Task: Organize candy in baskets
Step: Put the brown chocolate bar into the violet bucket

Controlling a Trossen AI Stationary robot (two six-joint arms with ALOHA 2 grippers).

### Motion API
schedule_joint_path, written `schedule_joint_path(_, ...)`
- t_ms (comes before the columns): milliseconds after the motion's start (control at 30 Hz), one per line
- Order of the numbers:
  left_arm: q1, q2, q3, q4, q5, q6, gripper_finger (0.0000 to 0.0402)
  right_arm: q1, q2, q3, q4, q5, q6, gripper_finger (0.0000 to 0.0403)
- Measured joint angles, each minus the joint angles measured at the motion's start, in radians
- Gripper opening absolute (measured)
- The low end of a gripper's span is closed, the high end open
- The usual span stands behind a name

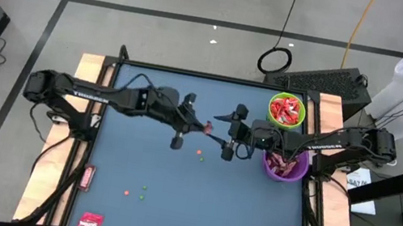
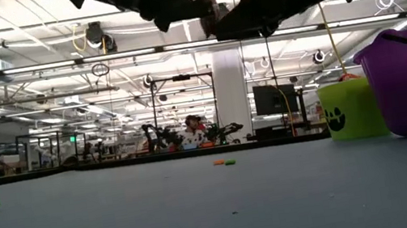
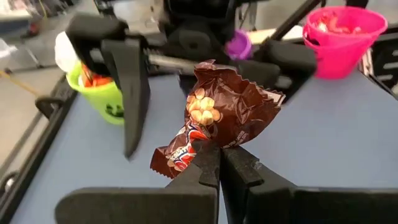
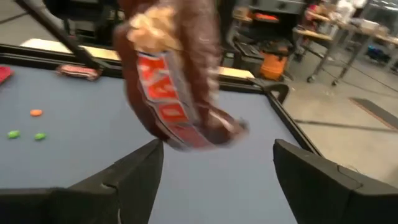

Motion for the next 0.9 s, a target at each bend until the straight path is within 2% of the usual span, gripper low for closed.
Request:
schedule_joint_path(233,-0.018,0.035,0.000,0.059,-0.024,0.000,0.0004,0.001,0.000,0.000,0.021,-0.027,-0.067,0.0249)
schedule_joint_path(533,-0.017,0.035,0.000,0.078,-0.031,0.000,0.0004,0.001,0.000,0.002,0.029,-0.030,-0.124,0.0099)
schedule_joint_path(633,-0.017,0.035,0.000,0.077,-0.030,-0.025,0.0008,0.001,0.000,0.002,0.028,-0.029,-0.132,0.0062)
schedule_joint_path(733,-0.013,0.035,0.000,0.074,-0.029,-0.066,0.0038,0.001,0.000,0.002,0.028,-0.025,-0.134,0.0051)
schedule_joint_path(900,-0.013,0.031,0.000,0.059,-0.023,-0.075,0.0124,0.000,-0.011,0.002,0.009,-0.021,-0.134,0.0063)
